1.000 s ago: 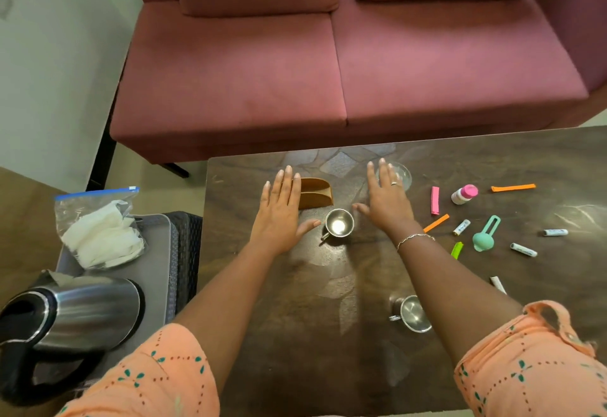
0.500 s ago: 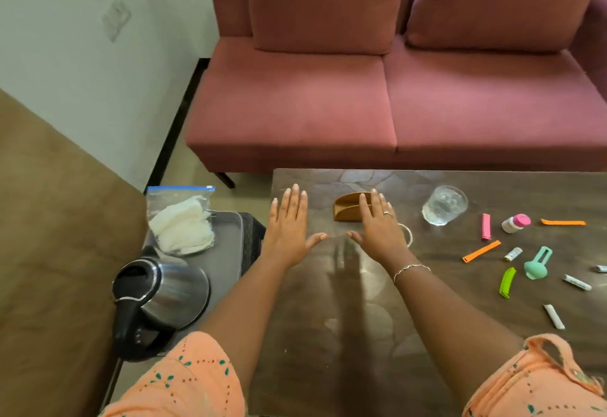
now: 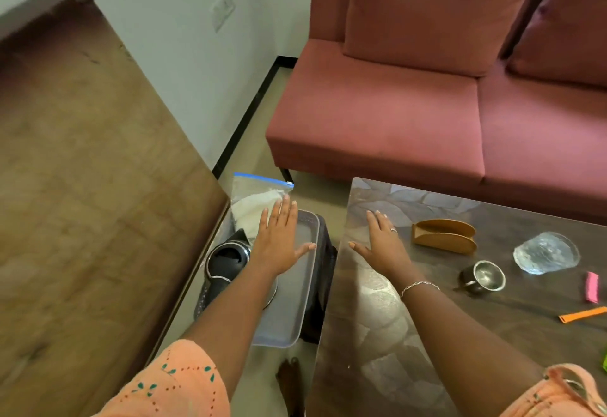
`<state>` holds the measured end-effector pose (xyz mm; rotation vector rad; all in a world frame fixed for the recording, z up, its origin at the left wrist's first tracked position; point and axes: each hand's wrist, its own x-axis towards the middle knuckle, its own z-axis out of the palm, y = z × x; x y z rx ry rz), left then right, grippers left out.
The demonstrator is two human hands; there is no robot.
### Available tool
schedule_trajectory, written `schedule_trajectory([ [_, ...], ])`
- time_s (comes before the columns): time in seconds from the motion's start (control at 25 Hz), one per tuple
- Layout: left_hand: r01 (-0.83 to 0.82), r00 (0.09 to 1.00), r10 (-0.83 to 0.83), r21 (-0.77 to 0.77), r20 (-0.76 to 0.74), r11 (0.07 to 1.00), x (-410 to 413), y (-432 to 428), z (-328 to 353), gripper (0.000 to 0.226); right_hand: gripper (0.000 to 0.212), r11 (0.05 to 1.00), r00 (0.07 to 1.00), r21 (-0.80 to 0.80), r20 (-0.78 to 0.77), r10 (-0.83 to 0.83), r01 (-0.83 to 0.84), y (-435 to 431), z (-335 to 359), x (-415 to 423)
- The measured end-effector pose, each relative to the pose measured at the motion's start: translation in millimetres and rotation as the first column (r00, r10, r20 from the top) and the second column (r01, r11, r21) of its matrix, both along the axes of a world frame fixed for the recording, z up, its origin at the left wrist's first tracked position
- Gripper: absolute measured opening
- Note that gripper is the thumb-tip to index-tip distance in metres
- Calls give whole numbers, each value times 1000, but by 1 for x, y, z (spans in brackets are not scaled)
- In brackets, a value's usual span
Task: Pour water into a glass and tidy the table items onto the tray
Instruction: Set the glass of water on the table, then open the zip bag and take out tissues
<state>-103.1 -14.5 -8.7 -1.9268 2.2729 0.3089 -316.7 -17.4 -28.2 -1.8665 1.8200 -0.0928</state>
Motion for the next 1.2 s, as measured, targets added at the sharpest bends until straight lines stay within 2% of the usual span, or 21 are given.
schedule_trajectory([
  [0.24, -72, 997, 71, 27, 34, 997, 68, -29, -12, 89, 62, 968, 977, 241, 211, 17, -69, -42, -22, 78],
  [0.36, -102, 995, 103, 73, -4, 992, 93, -47, -27, 90, 61, 931, 936, 365, 325, -137, 10, -66, -47, 111],
  [0.48, -125, 989, 132, 108, -64, 986, 110, -59, -44, 90, 55, 872, 837, 477, 429, -341, 110, -86, -72, 136],
  [0.56, -147, 980, 160, 113, -115, 983, 121, -69, -56, 90, 37, 865, 805, 468, 436, -402, 178, -105, -84, 148],
  [0.64, -187, 962, 206, 119, -180, 975, 130, -74, -67, 89, 6, 879, 818, 424, 411, -402, 219, -126, -93, 158],
  [0.72, -220, 940, 248, 142, -234, 965, 139, -76, -73, 89, 23, 873, 823, 414, 378, -423, 259, -144, -100, 166],
  [0.76, -239, 928, 272, 153, -255, 959, 143, -75, -76, 88, 24, 860, 814, 424, 368, -449, 283, -151, -100, 171],
  [0.8, -259, 915, 296, 162, -275, 952, 146, -75, -77, 88, 14, 857, 809, 421, 365, -460, 297, -157, -106, 175],
  [0.84, -281, 899, 320, 168, -299, 945, 150, -75, -79, 87, 12, 846, 805, 443, 363, -470, 295, -163, -111, 178],
  [0.88, -300, 883, 340, 167, -325, 939, 153, -75, -81, 86, 27, 818, 783, 493, 364, -505, 297, -169, -120, 182],
  [0.92, -313, 870, 352, 165, -344, 935, 156, -75, -82, 85, 34, 766, 734, 573, 379, -564, 293, -169, -118, 187],
  [0.96, -320, 863, 360, 167, -356, 933, 158, -74, -83, 84, 32, 727, 665, 624, 418, -619, 285, -170, -117, 191],
  [1.04, -334, 851, 376, 175, -366, 926, 161, -70, -84, 83, 17, 686, 532, 648, 472, -703, 332, -169, -114, 199],
  [1.08, -341, 846, 383, 175, -371, 924, 161, -69, -84, 82, 21, 676, 485, 641, 489, -725, 364, -167, -112, 201],
  [1.2, -367, 826, 397, 151, -402, 918, 162, -66, -77, 80, 27, 735, 476, 532, 560, -678, 421, -157, -104, 210],
])
